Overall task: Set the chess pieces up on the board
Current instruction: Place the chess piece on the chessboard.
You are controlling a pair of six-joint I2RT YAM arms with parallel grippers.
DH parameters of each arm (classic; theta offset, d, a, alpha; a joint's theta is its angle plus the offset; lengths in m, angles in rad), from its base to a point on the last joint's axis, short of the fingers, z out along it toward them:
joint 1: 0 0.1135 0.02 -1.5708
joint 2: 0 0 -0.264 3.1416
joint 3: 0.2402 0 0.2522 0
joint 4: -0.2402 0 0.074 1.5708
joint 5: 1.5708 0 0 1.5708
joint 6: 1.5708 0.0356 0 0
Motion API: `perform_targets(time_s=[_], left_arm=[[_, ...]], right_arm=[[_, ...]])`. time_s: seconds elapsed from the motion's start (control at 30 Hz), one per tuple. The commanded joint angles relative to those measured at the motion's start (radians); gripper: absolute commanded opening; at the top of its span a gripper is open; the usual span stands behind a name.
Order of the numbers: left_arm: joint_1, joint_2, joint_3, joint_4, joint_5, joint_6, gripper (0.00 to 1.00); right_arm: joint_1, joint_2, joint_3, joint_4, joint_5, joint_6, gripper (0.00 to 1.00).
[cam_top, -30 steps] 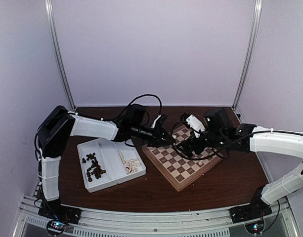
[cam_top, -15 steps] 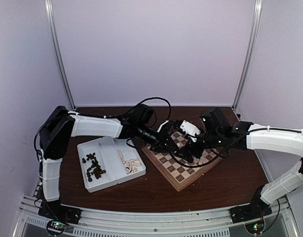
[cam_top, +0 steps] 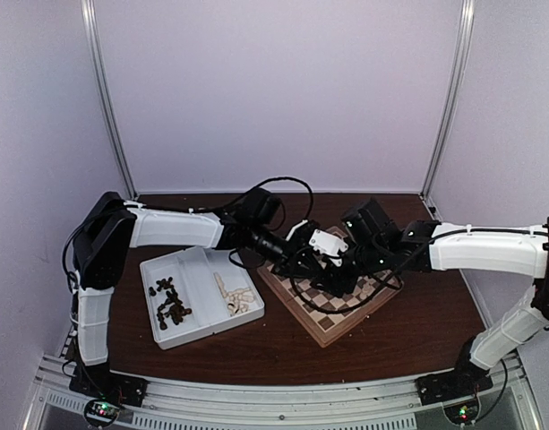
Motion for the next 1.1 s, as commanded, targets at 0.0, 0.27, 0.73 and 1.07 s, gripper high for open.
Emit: perform_targets(time_s=[0.0, 0.27, 0.73, 1.07], left_arm=[[-0.004, 0.02, 0.031, -0.015, 0.029, 0.036, 0.17], [-0.004, 0.029, 0.035, -0.023, 0.025, 0.043, 0.17], [0.008, 0.016, 0.016, 0.002, -0.008, 0.052, 0.31], [0.076, -0.113, -0.073, -0.023, -0.105, 0.141, 0.47]], right_arm=[[0.021, 0.001, 0.03, -0.008, 0.061, -0.009, 0.67], [0.03, -0.012, 0.02, 0.001, 0.072, -0.005, 0.47], [0.03, -0.035, -0.008, 0.01, 0.046, 0.01, 0.34], [0.016, -0.076, -0.065, 0.041, 0.062, 0.066, 0.31]])
